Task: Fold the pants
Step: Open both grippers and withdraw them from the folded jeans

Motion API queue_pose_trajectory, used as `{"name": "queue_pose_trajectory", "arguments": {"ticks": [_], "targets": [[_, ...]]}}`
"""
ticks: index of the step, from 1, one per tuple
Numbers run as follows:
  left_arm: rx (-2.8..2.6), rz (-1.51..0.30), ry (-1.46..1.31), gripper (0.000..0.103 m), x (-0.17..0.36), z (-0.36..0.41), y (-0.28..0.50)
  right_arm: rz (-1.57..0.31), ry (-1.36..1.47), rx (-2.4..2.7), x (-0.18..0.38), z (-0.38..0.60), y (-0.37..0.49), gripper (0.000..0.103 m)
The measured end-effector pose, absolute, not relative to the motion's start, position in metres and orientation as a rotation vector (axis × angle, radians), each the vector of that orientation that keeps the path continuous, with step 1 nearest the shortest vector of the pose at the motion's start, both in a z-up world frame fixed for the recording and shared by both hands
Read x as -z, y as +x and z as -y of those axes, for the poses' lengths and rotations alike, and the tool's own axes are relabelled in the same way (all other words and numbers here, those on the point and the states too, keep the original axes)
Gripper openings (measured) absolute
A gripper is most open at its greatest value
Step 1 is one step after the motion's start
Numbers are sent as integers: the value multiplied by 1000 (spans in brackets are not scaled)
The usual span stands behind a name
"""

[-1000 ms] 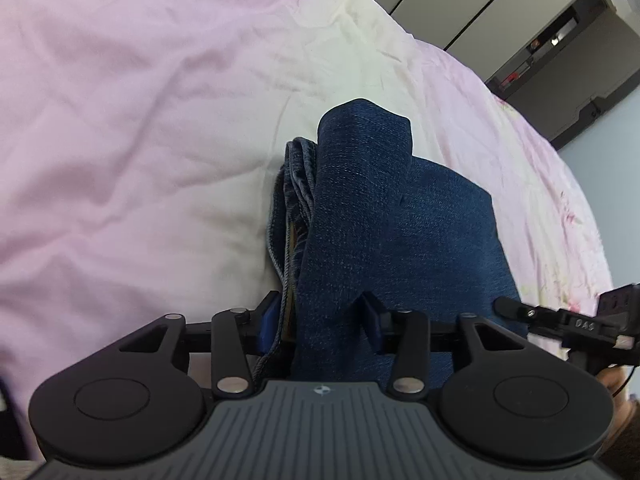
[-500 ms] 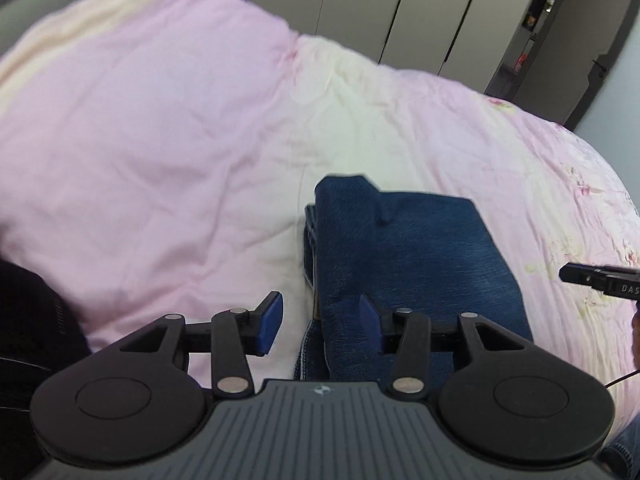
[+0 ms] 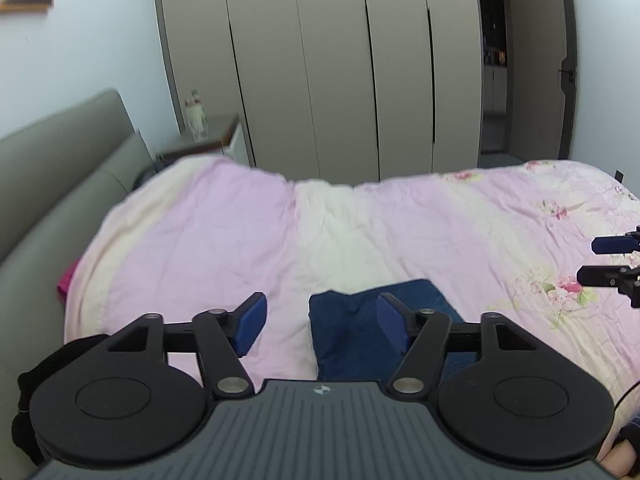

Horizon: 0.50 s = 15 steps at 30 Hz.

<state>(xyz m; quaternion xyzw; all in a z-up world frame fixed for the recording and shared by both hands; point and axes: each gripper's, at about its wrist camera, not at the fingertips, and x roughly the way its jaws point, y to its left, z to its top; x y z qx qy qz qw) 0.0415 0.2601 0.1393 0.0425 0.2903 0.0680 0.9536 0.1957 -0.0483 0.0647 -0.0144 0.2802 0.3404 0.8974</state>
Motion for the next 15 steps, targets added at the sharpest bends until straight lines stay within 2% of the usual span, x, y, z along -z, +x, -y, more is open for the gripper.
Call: {"name": "queue_pose_trajectory", "arguments": {"ticks": [6, 15], "targets": [[-235, -460, 75, 90, -127, -207, -1, -489, 4, -641, -68, 69, 124, 87], [-243, -461, 12, 90, -83, -145, -21, -403, -15, -499, -41, 89, 61, 98]]}}
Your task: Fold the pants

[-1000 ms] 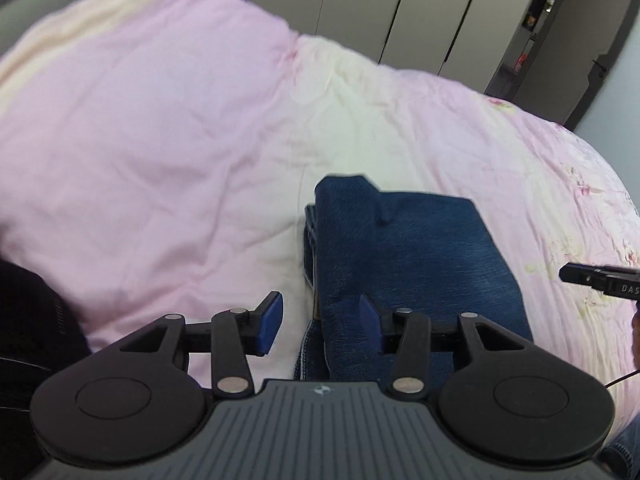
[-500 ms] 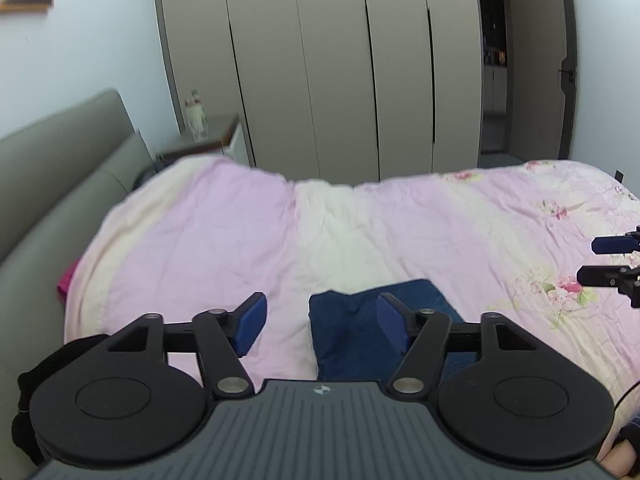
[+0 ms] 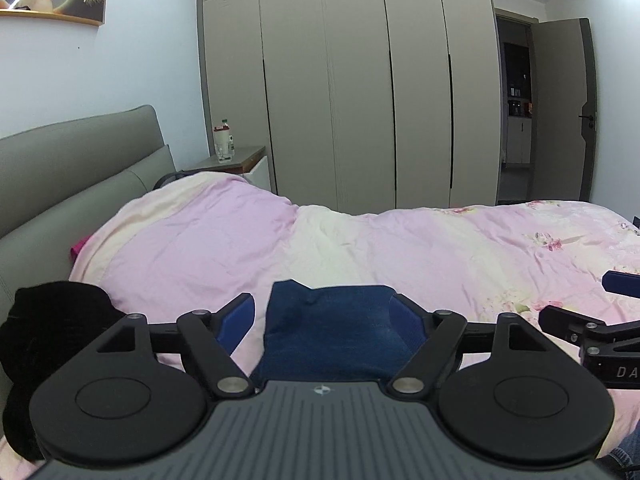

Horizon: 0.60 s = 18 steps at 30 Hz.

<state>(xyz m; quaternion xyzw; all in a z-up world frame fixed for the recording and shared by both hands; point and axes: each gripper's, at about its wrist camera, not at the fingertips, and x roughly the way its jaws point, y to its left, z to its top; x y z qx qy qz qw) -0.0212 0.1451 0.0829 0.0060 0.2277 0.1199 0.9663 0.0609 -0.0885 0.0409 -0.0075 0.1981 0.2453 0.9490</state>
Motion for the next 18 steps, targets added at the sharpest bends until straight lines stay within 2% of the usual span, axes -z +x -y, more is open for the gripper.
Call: {"name": "queue_pose_trajectory", "arguments": {"ticks": [9, 18], "targets": [[-250, -564, 2, 90, -35, -125, -22, -455, -12, -432, -1, 102, 46, 98], [-267, -626, -18, 90, -19, -131, -25, -501, -37, -445, 17, 92, 44, 98]]}}
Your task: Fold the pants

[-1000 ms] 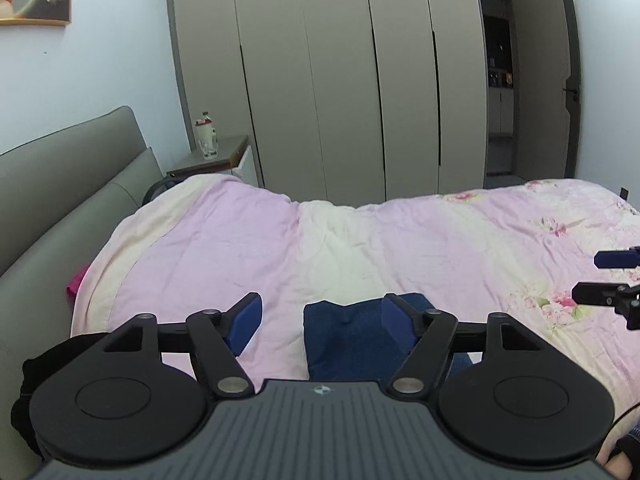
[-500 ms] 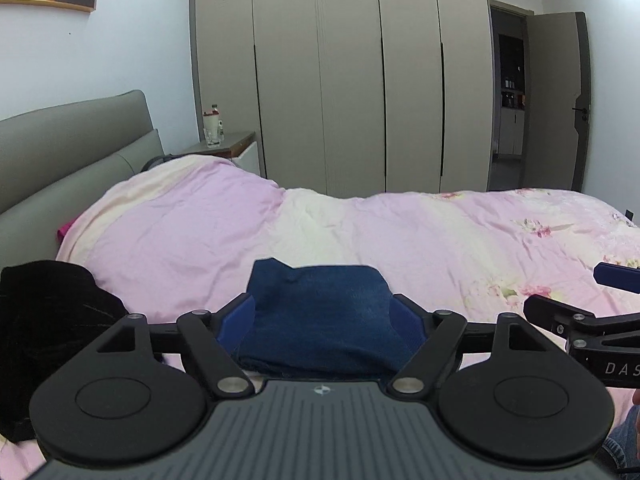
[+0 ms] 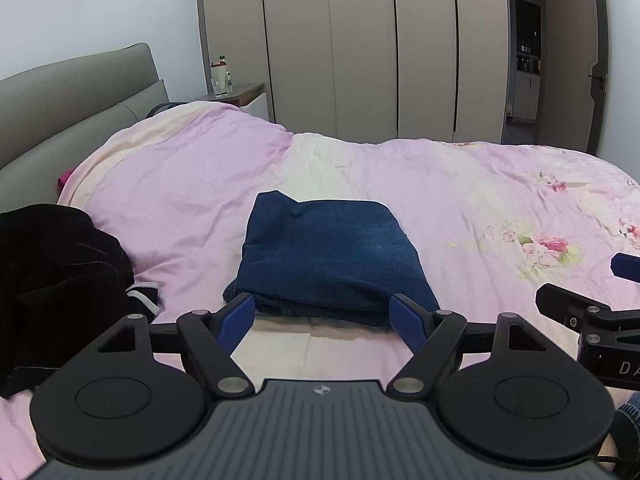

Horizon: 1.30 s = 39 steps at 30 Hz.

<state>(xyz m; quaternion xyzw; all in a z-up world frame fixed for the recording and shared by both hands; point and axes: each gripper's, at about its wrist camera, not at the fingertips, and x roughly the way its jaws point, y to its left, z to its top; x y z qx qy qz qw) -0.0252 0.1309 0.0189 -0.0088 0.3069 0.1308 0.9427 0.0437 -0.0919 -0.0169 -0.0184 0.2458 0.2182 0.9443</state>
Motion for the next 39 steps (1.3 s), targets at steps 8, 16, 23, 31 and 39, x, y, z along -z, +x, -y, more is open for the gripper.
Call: {"name": "queue_pose_trajectory", "arguments": {"ticks": [8, 16, 23, 31, 39], "targets": [[-272, -635, -8, 90, -22, -129, -24, -527, -43, -439, 22, 92, 46, 98], [-269, -636, -2, 90, -25, -128, -24, -517, -33, -444, 19, 94, 45, 98], [-270, -637, 2, 90, -26, -128, -23, -506, -39, -450, 17, 94, 44, 98], [-269, -640, 7, 90, -27, -129, -23, -518, -37, -446, 17, 93, 45, 98], [-271, -644, 10, 90, -27, -127, -23, -521, -35, -447, 17, 93, 45, 98]]}}
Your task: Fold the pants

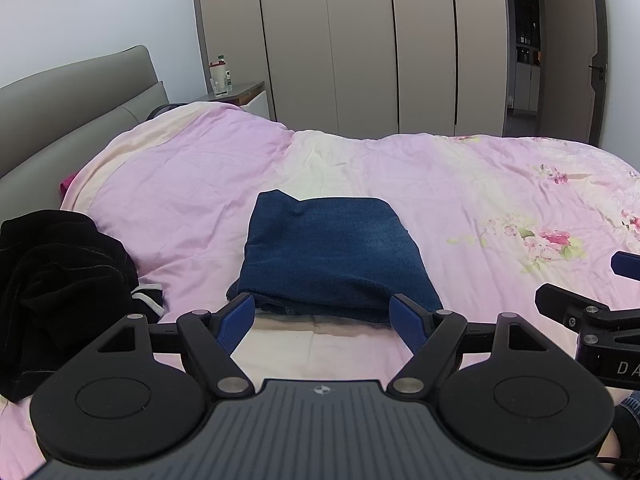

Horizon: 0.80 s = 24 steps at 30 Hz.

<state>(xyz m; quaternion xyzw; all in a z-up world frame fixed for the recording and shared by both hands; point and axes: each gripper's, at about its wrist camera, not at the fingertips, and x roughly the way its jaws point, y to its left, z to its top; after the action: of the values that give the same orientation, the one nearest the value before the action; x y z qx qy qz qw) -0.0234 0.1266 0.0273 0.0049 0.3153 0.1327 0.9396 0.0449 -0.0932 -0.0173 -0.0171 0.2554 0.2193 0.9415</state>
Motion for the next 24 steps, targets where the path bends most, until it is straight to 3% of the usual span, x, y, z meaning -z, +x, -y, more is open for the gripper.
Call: {"name": "queue_pose_trajectory", "arguments": {"ticks": [24], "targets": [[-274, -652, 21, 90, -27, -125, -24, -520, -21, -446, 18, 95, 45, 98]]}}
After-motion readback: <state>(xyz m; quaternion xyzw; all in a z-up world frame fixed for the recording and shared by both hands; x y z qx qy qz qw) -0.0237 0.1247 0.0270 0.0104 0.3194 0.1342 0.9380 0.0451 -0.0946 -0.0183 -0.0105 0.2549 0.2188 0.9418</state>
